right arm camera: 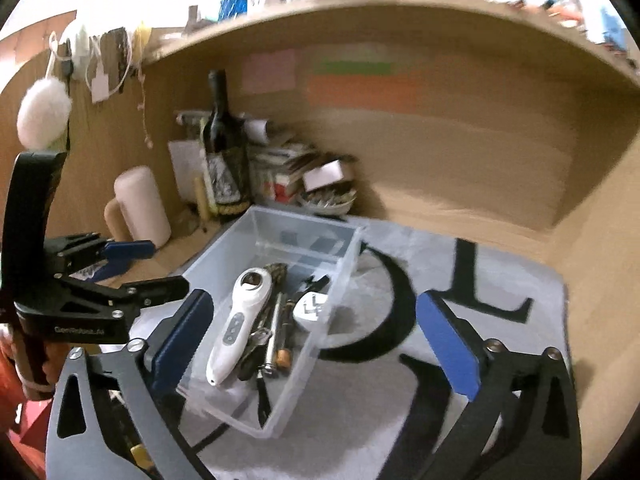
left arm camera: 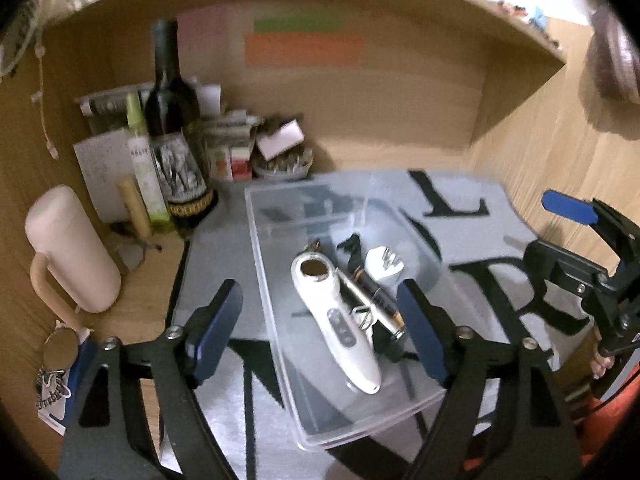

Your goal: Organize rigid objects

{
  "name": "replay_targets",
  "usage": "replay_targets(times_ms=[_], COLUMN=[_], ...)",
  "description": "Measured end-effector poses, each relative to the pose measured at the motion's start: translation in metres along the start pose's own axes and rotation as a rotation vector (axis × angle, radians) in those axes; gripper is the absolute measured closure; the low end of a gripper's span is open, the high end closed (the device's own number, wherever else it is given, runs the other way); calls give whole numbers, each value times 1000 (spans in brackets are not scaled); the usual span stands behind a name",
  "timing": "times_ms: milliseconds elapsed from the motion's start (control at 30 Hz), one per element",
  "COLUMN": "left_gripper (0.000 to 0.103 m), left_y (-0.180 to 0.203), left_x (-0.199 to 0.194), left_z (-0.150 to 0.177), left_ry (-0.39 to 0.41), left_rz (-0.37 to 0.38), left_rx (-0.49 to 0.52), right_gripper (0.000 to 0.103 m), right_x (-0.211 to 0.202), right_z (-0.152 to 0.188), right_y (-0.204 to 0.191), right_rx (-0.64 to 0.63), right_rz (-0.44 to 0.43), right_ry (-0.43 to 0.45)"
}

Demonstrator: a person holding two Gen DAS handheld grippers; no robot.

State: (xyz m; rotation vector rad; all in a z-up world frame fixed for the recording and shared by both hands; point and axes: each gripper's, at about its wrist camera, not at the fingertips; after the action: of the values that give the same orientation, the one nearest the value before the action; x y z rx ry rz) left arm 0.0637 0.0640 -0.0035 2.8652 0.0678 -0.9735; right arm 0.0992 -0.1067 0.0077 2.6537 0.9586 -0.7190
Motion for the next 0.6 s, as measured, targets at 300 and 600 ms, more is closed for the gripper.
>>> replay_targets(times_ms=[300,600], left_gripper=[6,1], left_y=[22,34], left_x=[-38,-53], left_z=[12,26], left_ry=[212,305], left_rz=[20,23], left_rx=[17,29], right_gripper=[0,0], right_x=[-45,-64], right_z=[16,34], right_y=[-4,-13], right_rx=[-11,0], right_rz=[114,177], right_ry=[109,172])
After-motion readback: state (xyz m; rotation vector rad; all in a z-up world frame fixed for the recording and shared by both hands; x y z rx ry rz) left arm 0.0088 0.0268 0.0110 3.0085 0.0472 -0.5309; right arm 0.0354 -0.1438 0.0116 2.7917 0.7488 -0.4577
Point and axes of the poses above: each gripper's, at about its wrist camera, not at the fingertips, and x roughly the way its jaws point, y to its right, z to its underside, and after that the axes turned 3 degrees about -x, right-handed
